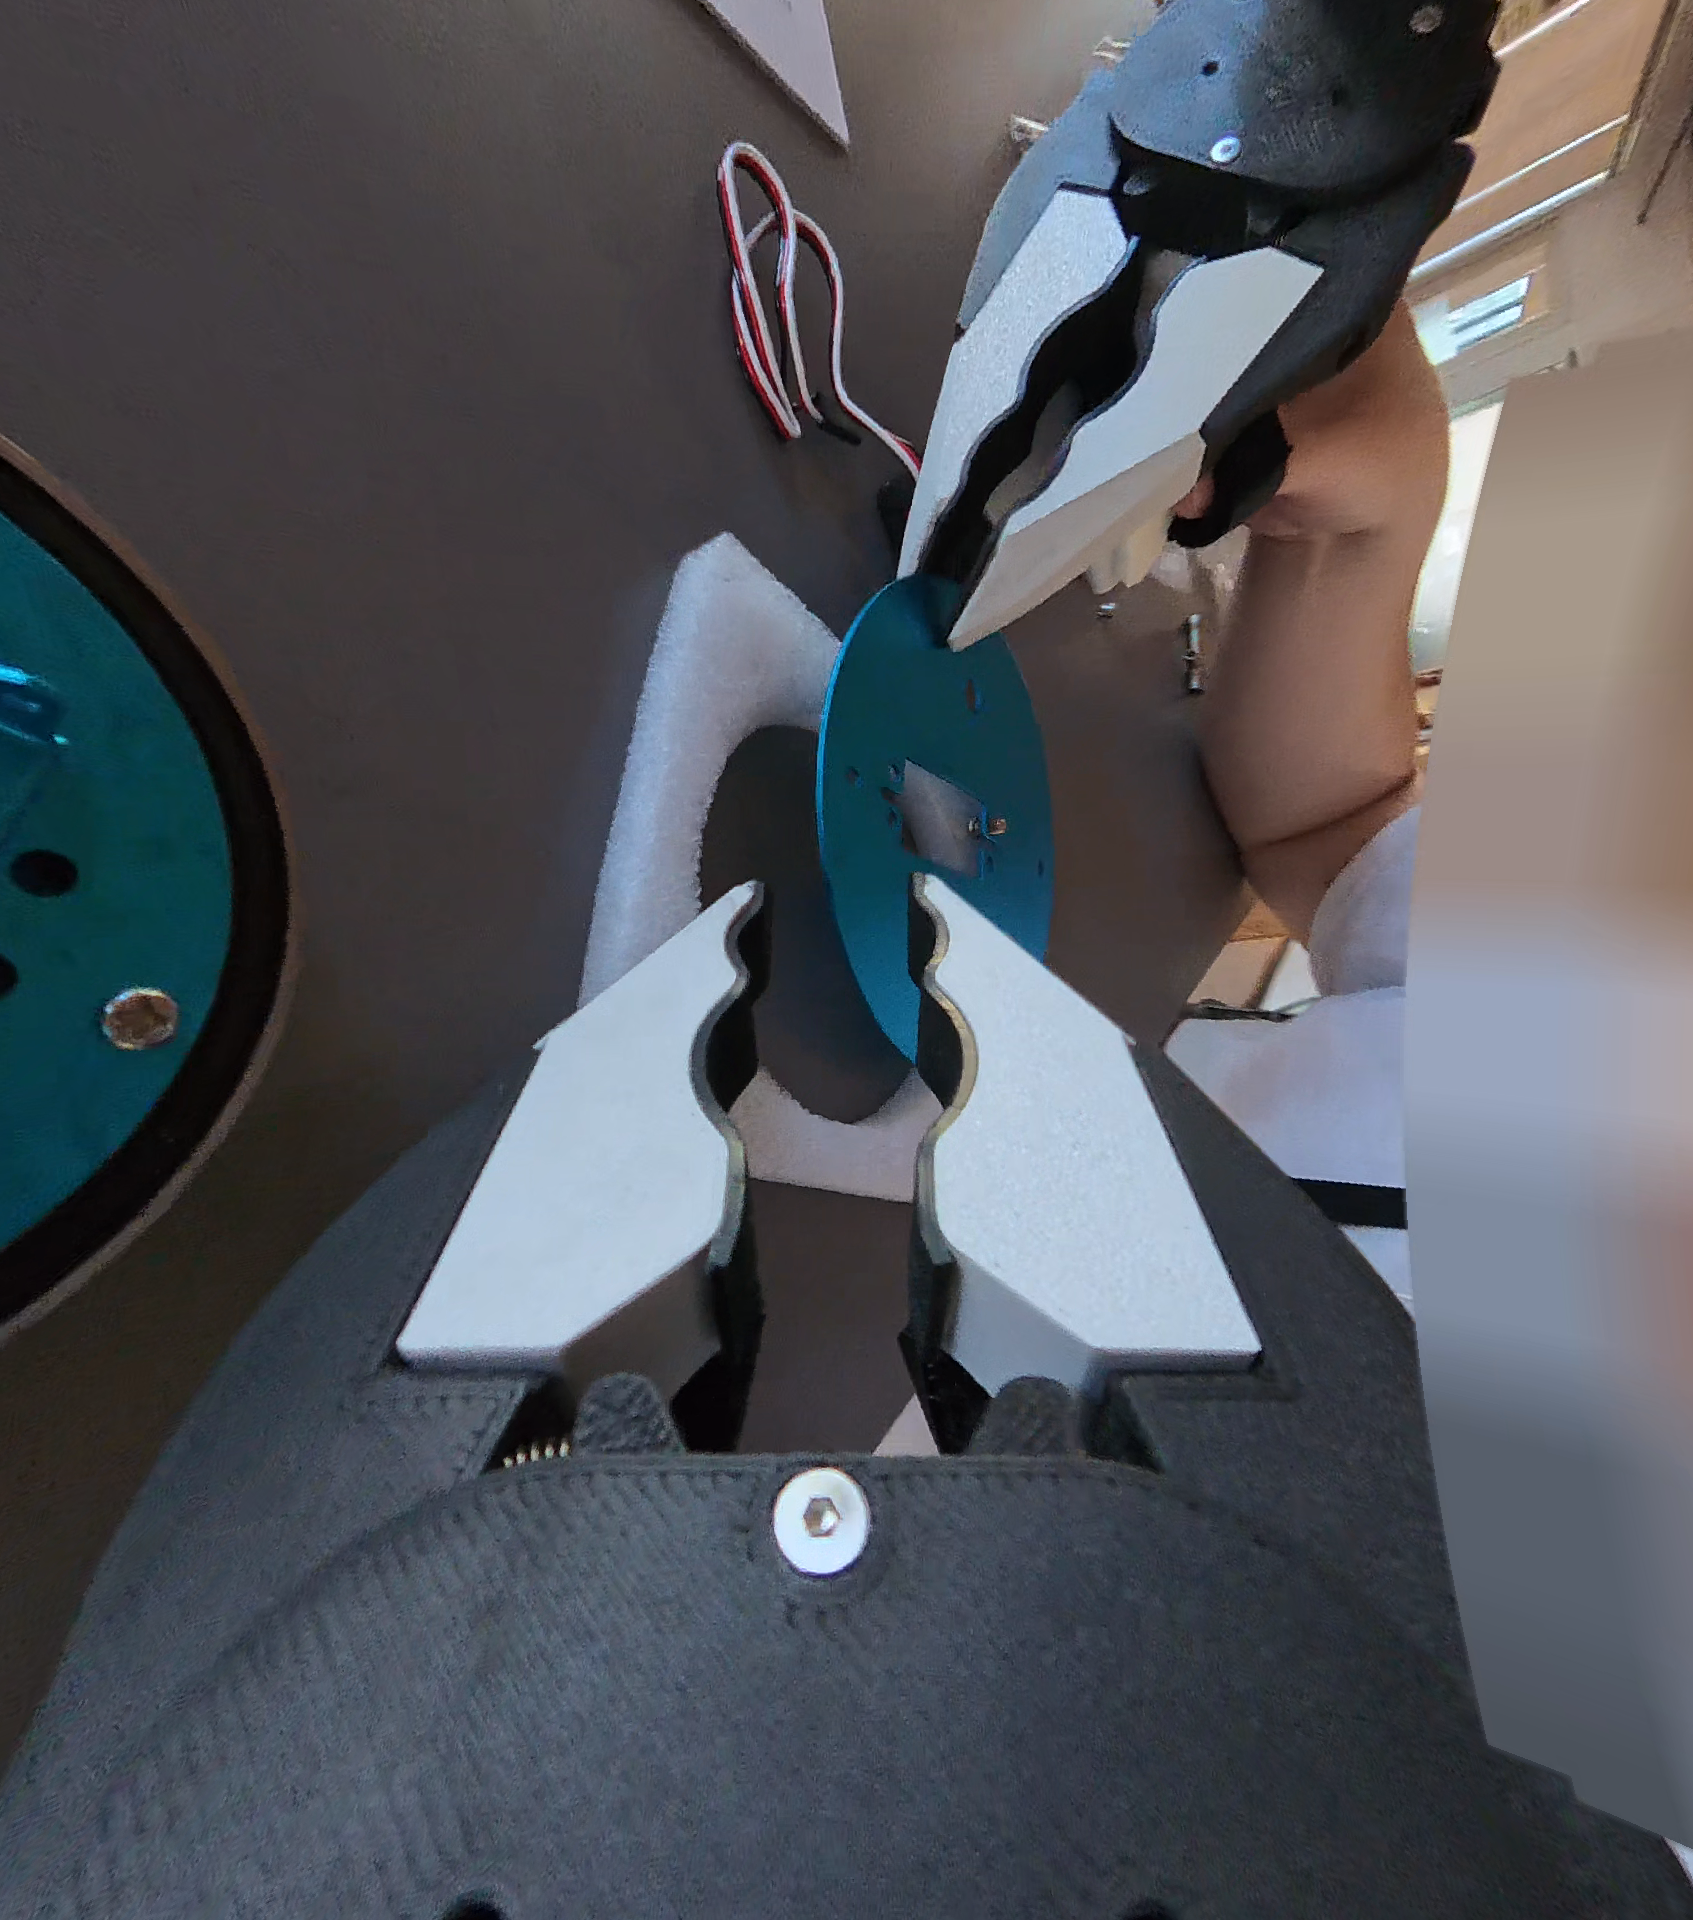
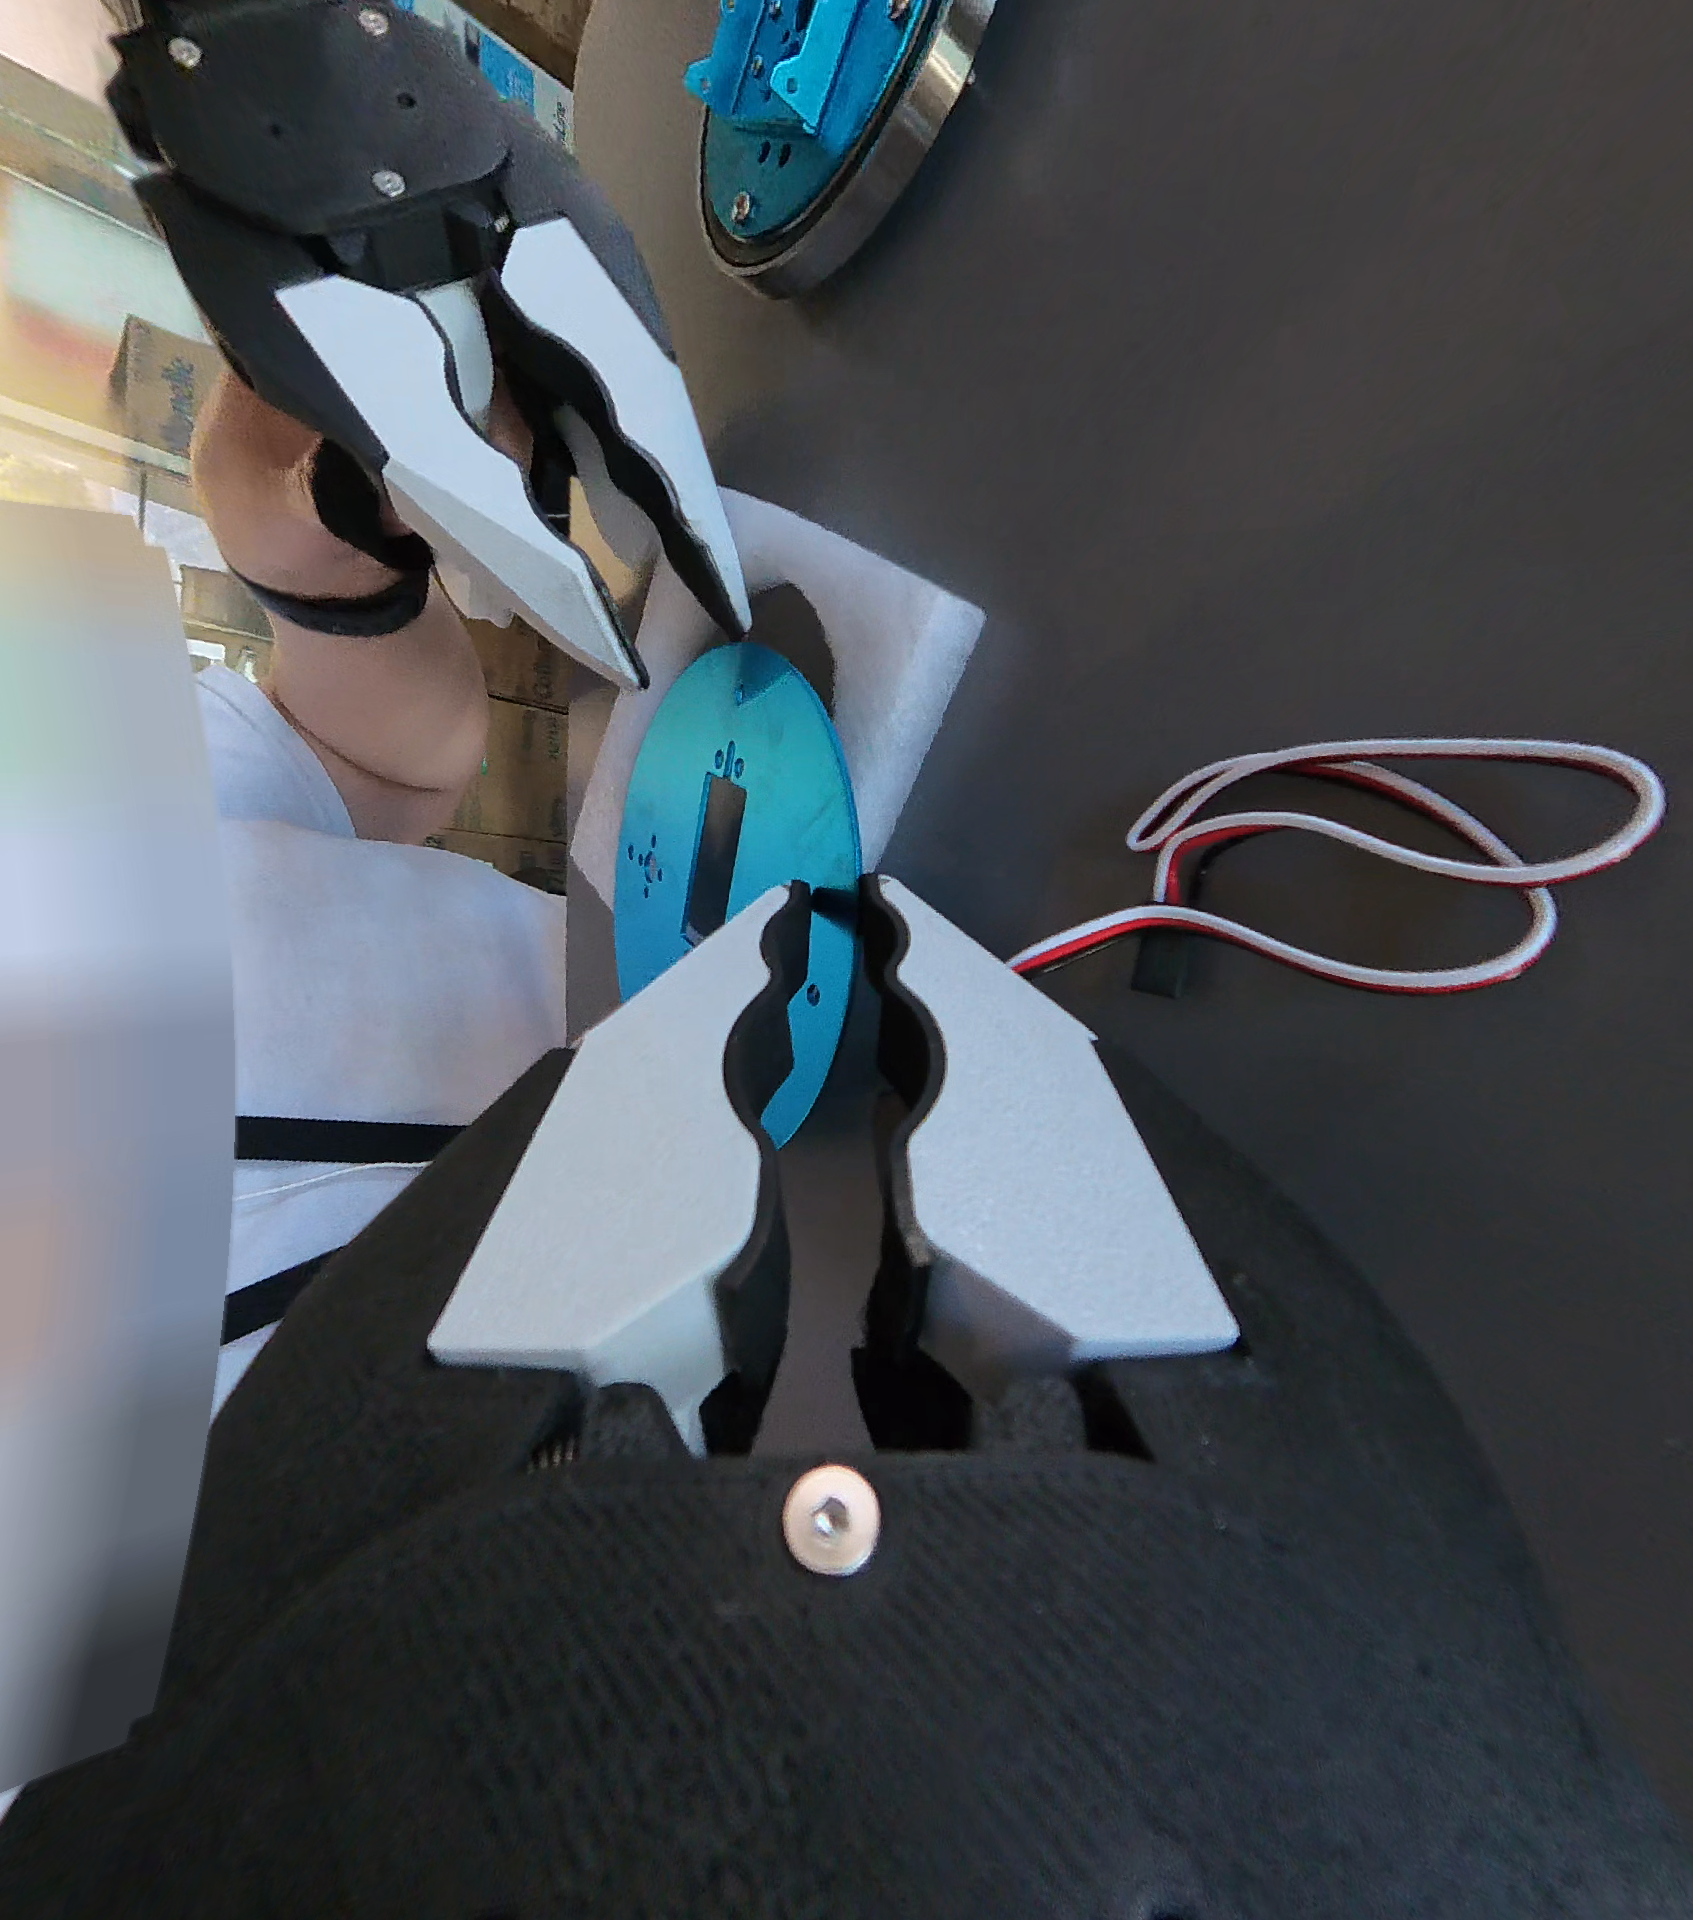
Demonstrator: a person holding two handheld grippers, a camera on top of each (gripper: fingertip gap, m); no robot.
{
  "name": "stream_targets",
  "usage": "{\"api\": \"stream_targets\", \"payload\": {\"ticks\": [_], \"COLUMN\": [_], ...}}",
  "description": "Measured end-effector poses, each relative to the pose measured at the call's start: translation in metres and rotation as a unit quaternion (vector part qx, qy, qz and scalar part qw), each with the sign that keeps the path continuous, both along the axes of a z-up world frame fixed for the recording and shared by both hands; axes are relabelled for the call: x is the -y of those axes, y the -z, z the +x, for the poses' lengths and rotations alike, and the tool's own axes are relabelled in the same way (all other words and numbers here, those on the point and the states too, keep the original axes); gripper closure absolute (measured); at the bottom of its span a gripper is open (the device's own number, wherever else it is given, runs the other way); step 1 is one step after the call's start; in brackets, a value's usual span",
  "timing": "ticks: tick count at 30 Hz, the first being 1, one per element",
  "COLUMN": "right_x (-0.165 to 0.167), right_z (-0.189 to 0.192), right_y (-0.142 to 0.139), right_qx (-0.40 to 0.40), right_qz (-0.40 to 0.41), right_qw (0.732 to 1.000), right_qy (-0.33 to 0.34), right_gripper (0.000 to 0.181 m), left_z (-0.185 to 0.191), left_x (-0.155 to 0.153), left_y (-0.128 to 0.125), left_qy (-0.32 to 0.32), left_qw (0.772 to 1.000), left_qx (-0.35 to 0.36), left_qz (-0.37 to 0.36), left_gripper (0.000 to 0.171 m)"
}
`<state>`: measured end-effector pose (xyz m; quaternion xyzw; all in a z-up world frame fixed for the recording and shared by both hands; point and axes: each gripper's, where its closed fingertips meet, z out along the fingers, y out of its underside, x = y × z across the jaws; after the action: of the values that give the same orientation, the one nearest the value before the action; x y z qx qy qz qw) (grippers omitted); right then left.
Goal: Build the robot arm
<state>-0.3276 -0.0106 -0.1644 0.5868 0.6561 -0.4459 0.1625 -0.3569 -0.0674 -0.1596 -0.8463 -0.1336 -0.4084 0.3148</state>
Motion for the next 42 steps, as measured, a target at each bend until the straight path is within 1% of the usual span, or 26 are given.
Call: {"api": "stream_targets", "payload": {"ticks": [2,4,9,14,20,25,28,31,33,35,36,37,38,39,40,42], "right_x": [0.001,0.001,0.001,0.0,0.001,-0.003,0.0,-0.005,-0.015,-0.023,-0.028,-0.032,-0.038,-0.044,-0.049,-0.052], "right_z": [0.001,0.001,0.001,0.002,0.006,0.002,-0.001,-0.006,-0.007,0.001,0.009,0.017,0.026,0.034,0.039,0.041], "right_y": [0.0,0.001,0.002,0.004,0.007,0.005,-0.007,-0.027,-0.048,-0.073,-0.081,-0.083,-0.077,-0.066,-0.055,-0.037], "right_qx": [-0.005,-0.007,-0.007,-0.006,-0.025,-0.066,-0.096,-0.144,-0.196,-0.262,-0.287,-0.3,-0.294,-0.274,-0.255,-0.24], "right_qz": [0.007,0.016,0.033,0.058,0.113,0.176,0.176,0.195,0.228,0.255,0.268,0.282,0.298,0.312,0.319,0.319], "right_qw": [1.0,1.0,0.999,0.998,0.992,0.98,0.977,0.969,0.953,0.93,0.92,0.912,0.908,0.909,0.913,0.916], "right_qy": [-0.01,-0.016,-0.017,-0.019,-0.049,-0.063,-0.067,-0.05,-0.033,-0.019,-0.01,-0.004,-0.004,-0.012,-0.019,-0.031], "right_gripper": [0.172,0.172,0.171,0.17,0.165,0.15,0.145,0.146,0.147,0.144,0.139,0.123,0.109,0.104,0.101,0.1], "left_z": [0.002,0.002,0.006,0.01,0.012,0.012,0.012,0.012,0.011,0.008,0.006,0.003,0.0,-0.002,-0.003,-0.003], "left_x": [-0.001,-0.001,0.002,0.002,0.001,0.001,0.001,0.001,0.0,0.0,0.001,0.002,0.004,0.005,0.006,0.01], "left_y": [-0.002,0.0,0.007,0.009,0.008,0.007,0.007,0.005,0.002,-0.004,-0.008,-0.013,-0.017,-0.022,-0.027,-0.034], "left_qy": [0.004,0.006,0.028,0.043,0.043,0.042,0.042,0.038,0.03,0.017,0.009,0.0,-0.01,-0.019,-0.026,-0.033], "left_qw": [0.999,0.999,1.0,0.999,0.999,0.999,0.999,0.999,1.0,1.0,1.0,1.0,0.999,0.998,0.996,0.994], "left_qx": [0.035,0.049,0.009,-0.02,-0.019,-0.012,-0.01,-0.004,-0.002,-0.005,-0.007,-0.013,-0.021,-0.029,-0.036,-0.041], "left_qz": [0.002,0.0,-0.012,-0.022,-0.018,-0.018,-0.018,-0.016,-0.008,0.005,0.016,0.028,0.041,0.056,0.072,0.093], "left_gripper": [0.148,0.157,0.17,0.166,0.163,0.163,0.161,0.158,0.155,0.153,0.153,0.153,0.153,0.153,0.153,0.152]}}
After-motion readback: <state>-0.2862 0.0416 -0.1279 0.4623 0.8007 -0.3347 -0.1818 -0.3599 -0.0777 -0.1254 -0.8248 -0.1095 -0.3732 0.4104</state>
